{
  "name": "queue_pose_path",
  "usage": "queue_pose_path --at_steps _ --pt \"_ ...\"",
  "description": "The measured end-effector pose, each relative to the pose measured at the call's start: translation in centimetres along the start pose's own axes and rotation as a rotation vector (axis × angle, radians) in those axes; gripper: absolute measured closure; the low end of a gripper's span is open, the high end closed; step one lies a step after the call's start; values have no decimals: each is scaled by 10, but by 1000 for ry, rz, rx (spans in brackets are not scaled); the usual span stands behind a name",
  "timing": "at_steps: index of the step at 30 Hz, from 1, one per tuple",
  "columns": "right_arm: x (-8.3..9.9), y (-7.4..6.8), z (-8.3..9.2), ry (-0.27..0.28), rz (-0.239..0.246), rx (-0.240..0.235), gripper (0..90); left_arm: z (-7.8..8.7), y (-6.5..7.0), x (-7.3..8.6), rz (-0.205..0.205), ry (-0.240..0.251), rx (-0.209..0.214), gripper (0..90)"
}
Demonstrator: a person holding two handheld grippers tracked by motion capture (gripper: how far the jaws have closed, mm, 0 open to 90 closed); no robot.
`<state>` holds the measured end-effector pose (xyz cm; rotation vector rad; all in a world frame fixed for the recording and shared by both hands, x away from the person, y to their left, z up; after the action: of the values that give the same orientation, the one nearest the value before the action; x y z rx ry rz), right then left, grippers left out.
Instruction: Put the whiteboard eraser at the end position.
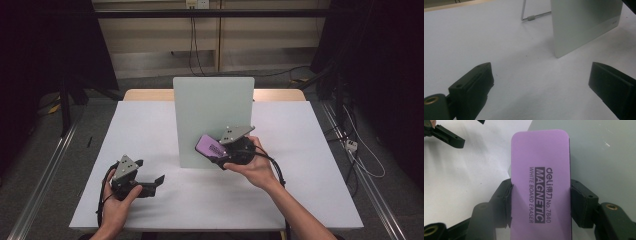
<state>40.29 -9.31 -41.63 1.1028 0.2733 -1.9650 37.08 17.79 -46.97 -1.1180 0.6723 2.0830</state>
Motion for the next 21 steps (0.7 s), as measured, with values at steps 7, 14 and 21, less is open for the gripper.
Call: queue_pose_path --at_steps 7,14,21 --pt "2 1 4 -9 -26 -29 418 1 0 0 3 3 0 55" --pt "10 0 12 -15 -40 -42 418 -1 1 0 5 -3 -1 55" --pt "20 -1 20 -43 -44 -64 418 -2 3 -1 -6 -3 6 56"
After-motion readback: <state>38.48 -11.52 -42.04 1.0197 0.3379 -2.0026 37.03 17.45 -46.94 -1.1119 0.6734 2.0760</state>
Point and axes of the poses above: each handheld gripper's, and its own axes: z roughly backward along the jaws, x roughly out of its underside, y roughly to its right, the point moved 6 cm from there along -z, roughly forward along the jaws, and after that the axes turned 10 degrees about x, right-handed, at the moved point
